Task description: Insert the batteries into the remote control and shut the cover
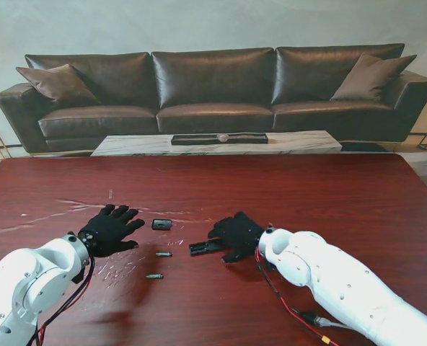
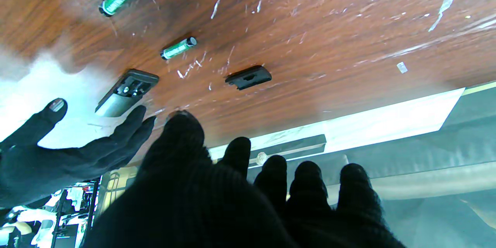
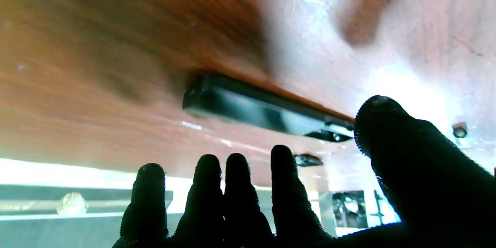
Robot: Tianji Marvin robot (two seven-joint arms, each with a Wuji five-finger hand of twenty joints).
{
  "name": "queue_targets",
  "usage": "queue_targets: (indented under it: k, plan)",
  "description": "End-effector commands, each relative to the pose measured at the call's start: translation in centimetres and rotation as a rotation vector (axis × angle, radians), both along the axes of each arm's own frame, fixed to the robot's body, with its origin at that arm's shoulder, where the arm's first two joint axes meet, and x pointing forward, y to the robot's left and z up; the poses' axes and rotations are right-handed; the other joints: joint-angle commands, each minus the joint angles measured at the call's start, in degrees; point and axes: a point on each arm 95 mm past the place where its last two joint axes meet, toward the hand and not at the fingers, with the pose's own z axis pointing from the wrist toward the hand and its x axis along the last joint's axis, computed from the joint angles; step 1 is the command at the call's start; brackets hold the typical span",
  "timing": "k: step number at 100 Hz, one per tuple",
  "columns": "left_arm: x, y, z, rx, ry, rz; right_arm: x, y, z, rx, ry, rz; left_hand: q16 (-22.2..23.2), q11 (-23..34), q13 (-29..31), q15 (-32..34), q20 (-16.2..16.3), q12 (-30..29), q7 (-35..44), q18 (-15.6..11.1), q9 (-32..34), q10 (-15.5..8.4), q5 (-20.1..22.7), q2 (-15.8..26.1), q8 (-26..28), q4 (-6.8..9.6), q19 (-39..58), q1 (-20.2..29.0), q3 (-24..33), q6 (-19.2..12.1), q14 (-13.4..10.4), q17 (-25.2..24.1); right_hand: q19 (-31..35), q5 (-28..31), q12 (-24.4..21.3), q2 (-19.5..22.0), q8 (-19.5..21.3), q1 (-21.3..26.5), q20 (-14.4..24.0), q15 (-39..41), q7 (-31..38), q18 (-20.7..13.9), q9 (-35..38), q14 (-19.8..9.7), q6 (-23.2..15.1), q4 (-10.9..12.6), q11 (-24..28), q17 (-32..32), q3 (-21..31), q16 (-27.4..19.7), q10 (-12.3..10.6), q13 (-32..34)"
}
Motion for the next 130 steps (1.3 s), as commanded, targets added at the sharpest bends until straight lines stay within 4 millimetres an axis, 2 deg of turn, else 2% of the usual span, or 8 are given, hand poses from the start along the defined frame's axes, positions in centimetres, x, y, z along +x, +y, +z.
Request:
queue_targets:
  k: [1,22,37,63,79,98,121,130]
  plan:
    - [0.0,-0.1,0.1,0.001,0.001,-0.007,-0.5,-0.6,0.3,0.018,-0.017,0.008,-0.5,-1.6,-2.3,-1.6,0.5,-0.7,-0.7,0.7,-2.6,1.1,-1.5,2.8,-0.3,0.36,-0.8,2.8,-0.6,0.8,0.4,-0.8,-1.1,-2.2,-0.7,0.6,-0.6,-2.1,-1.5,-1.1,-1.0,-0.8,-1.9,-0.5,1.8,1.0,-1.2,-0.8,-0.6,-0.7,0.7,-1.7]
    - [0.1,-0.2,0.1,0.005,0.006,-0.011,-1.4,-2.5,2.9,0.059,-0.153,0.021,-0.5,-1.6,-2.3,-1.6,0.5,-0.7,-0.7,0.7,-2.5,1.1,-1.5,2.7,-0.2,0.35,-0.8,2.8,-0.6,0.7,0.4,-0.8,-1.5,-1.4,0.3,0.9,-0.6,-2.1,-2.1,-0.6,-0.8,-1.5,-1.7,-0.3,2.1,1.0,0.6,-0.5,-0.4,-0.7,0.8,-0.9]
    - [0.2,-0.4,0.0,0.010,0.011,-0.019,-2.8,-4.1,3.6,0.066,-0.217,0.010,-0.5,-1.6,-2.3,-1.6,0.5,-0.7,-0.6,0.7,-2.5,1.1,-1.5,2.6,-0.2,0.38,-0.8,3.0,-0.6,0.8,0.5,-0.8,-1.2,-0.7,1.3,1.0,-0.5,-1.8,-2.2,-0.2,-0.4,-2.4,-1.7,0.2,2.4,0.9,2.7,-0.4,-0.3,-0.8,1.3,0.1]
    - [0.7,-1.3,-0.2,0.025,0.033,-0.049,-6.4,-6.7,3.2,0.067,-0.306,-0.061,-0.3,-1.4,-2.3,-1.4,0.6,-0.5,-0.5,0.8,-2.5,1.2,-1.3,1.8,-0.1,0.50,-0.7,3.1,-0.6,0.9,0.7,-0.7,-1.1,0.4,2.0,1.6,-0.4,-1.4,-2.3,0.1,-0.3,-4.0,-1.6,0.7,2.9,0.9,4.7,0.0,-0.5,-0.9,1.7,1.2]
    - [1.1,-1.9,-0.4,0.043,0.056,-0.064,-7.9,-8.0,2.8,0.093,-0.348,-0.120,0.0,-1.3,-2.4,-1.3,0.6,-0.2,-0.5,0.8,-2.5,1.3,-1.2,1.0,-0.1,0.65,-0.6,3.3,-0.5,0.9,0.8,-0.6,-0.9,1.1,2.4,2.1,-0.5,-1.1,-2.2,0.1,-0.5,-4.1,-1.7,0.8,2.7,0.9,5.7,-0.1,-1.2,-1.0,1.7,1.5]
    - [1.5,-2.6,-0.8,0.064,0.067,-0.076,-8.8,-9.1,2.0,0.141,-0.389,-0.170,0.6,-1.0,-2.2,-0.8,0.8,0.3,-0.3,1.0,-2.4,1.7,-0.8,-0.3,0.0,0.84,-0.2,3.5,-0.4,1.3,1.3,-0.1,-0.3,2.4,2.9,2.4,-0.3,-0.6,-1.9,0.2,-0.5,-4.0,-1.5,0.8,2.3,1.0,7.2,0.1,-2.0,-1.0,1.6,2.4]
    - [1.9,-3.8,-1.4,0.076,0.061,-0.084,-8.9,-10.5,1.9,0.153,-0.392,-0.201,4.3,0.8,1.3,2.7,2.0,4.3,-0.1,2.0,-1.3,3.8,-0.4,-3.6,0.3,1.24,3.3,4.2,-0.1,2.3,4.5,3.2,0.3,3.1,2.9,3.8,0.1,-0.1,-1.5,0.0,-0.4,-3.5,-0.9,0.8,1.9,1.1,7.5,0.0,-3.3,-1.0,1.5,3.0]
    - [1.8,-4.3,-1.8,0.071,0.049,-0.086,-9.0,-10.9,1.8,0.158,-0.388,-0.209,6.2,1.6,3.5,4.4,3.6,6.1,0.4,2.6,0.4,4.8,0.3,-4.7,0.9,1.17,7.3,4.2,0.0,2.7,5.3,4.5,0.6,3.1,2.9,4.2,0.3,0.1,-1.3,-0.1,-0.4,-3.4,-0.9,0.7,1.8,1.2,7.4,-0.1,-3.8,-1.0,1.4,2.9]
